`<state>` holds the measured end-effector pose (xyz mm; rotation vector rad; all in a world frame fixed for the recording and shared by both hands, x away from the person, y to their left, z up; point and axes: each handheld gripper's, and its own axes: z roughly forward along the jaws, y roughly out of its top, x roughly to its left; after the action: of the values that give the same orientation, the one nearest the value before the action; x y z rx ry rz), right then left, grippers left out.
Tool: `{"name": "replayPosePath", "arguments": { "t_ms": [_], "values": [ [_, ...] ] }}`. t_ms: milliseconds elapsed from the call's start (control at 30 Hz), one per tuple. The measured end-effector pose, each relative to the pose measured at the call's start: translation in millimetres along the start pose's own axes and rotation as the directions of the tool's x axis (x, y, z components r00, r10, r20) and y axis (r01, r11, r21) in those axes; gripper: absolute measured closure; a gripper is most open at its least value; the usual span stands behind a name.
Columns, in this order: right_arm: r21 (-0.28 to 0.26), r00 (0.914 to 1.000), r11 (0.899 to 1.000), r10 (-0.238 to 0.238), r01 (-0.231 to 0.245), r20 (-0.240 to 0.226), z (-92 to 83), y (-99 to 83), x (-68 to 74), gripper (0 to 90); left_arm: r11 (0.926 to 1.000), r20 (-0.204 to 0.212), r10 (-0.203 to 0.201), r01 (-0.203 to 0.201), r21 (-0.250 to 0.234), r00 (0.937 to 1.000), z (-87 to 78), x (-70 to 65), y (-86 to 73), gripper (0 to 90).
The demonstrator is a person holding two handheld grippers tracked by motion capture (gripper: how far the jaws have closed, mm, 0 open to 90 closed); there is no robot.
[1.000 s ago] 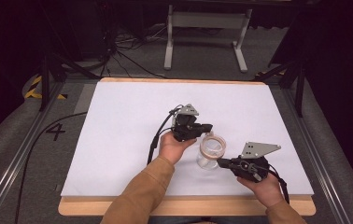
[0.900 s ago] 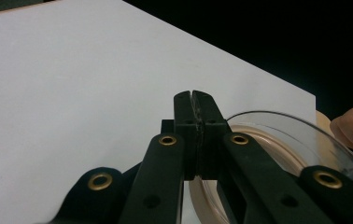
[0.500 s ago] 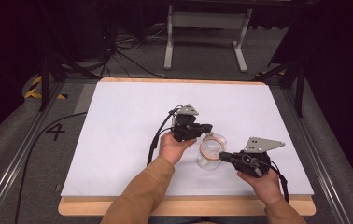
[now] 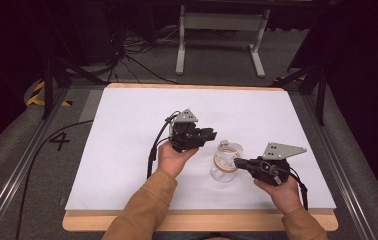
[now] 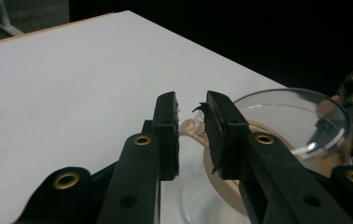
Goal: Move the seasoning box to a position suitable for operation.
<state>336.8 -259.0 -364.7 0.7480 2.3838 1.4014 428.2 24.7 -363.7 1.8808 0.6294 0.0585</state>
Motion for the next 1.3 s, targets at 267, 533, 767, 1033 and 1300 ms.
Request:
{"name": "replayPosePath", "arguments": {
  "t_ms": [267,533,767,1033,1300],
  "values": [
    [-0.038,0.9999,0.999,-0.016,0.016,-0.003,-2.4,10.6,-8.8,89.5,0.9996,-0.025,0.004,-0.003,0.027,0.9997,-21.4,-1.7,-8.6,71.3],
    [-0.064,0.9997,0.998,-0.02,0.019,-0.016,1.6,19.9,-19.4,89.5,0.9973,-0.063,0.04,-0.036,0.064,0.9972,-42.0,-2.6,-20.8,69.1],
    [-0.085,0.9993,0.996,-0.014,0.011,-0.033,9.8,28.1,-30.3,89.5,0.9956,-0.108,0.027,-0.017,0.093,0.9938,-62.1,-3.4,-33.8,67.5],
    [-0.095,0.9992,0.995,0.032,-0.034,-0.026,20.1,29.9,-48.1,89.5,0.9943,-0.125,0.005,0.008,0.106,0.9922,-77.2,-1.9,-46.3,68.0],
    [-0.08,0.9992,0.996,0.034,-0.036,-0.023,23.0,31.6,-51.4,89.4,0.9943,-0.142,-0.009,0.024,0.104,0.9898,-87.4,0.4,-50.2,68.1]
  ]
}}
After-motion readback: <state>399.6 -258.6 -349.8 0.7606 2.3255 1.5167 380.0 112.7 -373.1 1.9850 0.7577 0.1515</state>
